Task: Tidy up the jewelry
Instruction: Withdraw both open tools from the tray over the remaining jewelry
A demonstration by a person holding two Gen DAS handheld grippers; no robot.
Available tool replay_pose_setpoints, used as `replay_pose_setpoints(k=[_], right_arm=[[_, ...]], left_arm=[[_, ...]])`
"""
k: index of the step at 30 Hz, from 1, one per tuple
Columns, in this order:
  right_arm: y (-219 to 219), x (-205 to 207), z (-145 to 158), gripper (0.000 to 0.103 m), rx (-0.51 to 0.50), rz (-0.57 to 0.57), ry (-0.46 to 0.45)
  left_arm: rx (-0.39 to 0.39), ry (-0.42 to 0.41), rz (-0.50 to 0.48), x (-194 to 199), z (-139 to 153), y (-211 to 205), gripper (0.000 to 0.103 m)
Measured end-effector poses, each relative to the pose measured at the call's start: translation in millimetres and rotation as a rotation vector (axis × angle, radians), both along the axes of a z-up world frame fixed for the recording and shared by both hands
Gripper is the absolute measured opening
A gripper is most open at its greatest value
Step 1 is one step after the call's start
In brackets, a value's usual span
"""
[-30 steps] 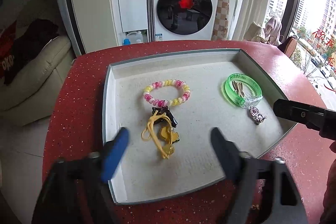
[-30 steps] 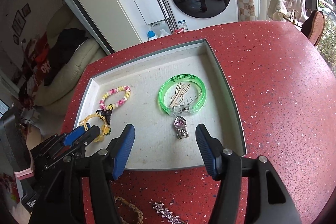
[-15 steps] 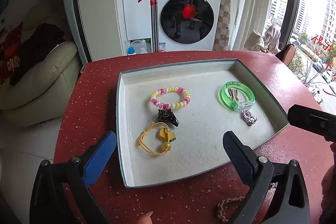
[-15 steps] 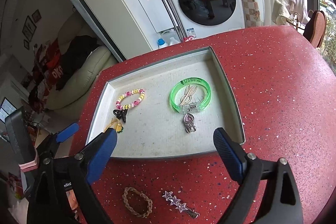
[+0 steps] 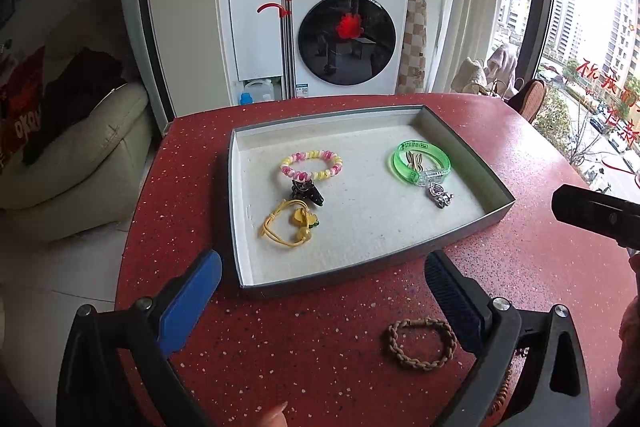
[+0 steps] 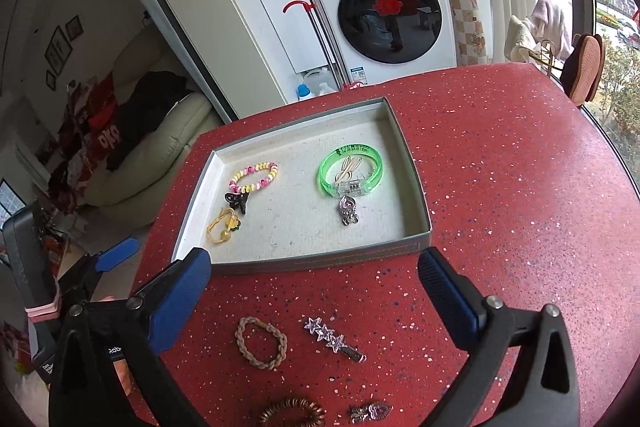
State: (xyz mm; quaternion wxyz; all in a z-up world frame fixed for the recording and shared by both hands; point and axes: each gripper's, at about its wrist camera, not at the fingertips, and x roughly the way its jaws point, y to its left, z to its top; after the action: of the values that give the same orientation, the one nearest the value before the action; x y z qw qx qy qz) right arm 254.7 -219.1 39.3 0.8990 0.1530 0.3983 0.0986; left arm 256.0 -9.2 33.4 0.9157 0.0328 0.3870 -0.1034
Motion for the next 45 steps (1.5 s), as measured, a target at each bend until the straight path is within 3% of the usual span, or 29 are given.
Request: replay_pose_setpoints(k=[9, 17, 25, 36, 45], right_arm=[[-10, -41, -7, 0.103, -0.016, -0.022, 0.023], [-24, -72, -35, 0.103, -0.041, -0.038, 0.101], [-20, -100, -62, 0.103, -0.143, -0.019, 0.162], [-9, -105, -75, 0.103, -0.212, -0.013, 0.181], [7, -93, -82, 0.09, -0.267, 0.003, 0.179]], left_arm=[[-0.021, 0.092, -0.025, -35, -21, 2, 0.103], [-0.028, 0.149, 0.012, -53, -49, 2, 0.103], [-0.091, 0.232, -0.001, -51, -64, -4, 0.103], [-0.052, 0.241, -0.005, -34, -72, -21, 0.103], [-0.015, 0.244, -0.017, -22, -77, -33, 0.103]])
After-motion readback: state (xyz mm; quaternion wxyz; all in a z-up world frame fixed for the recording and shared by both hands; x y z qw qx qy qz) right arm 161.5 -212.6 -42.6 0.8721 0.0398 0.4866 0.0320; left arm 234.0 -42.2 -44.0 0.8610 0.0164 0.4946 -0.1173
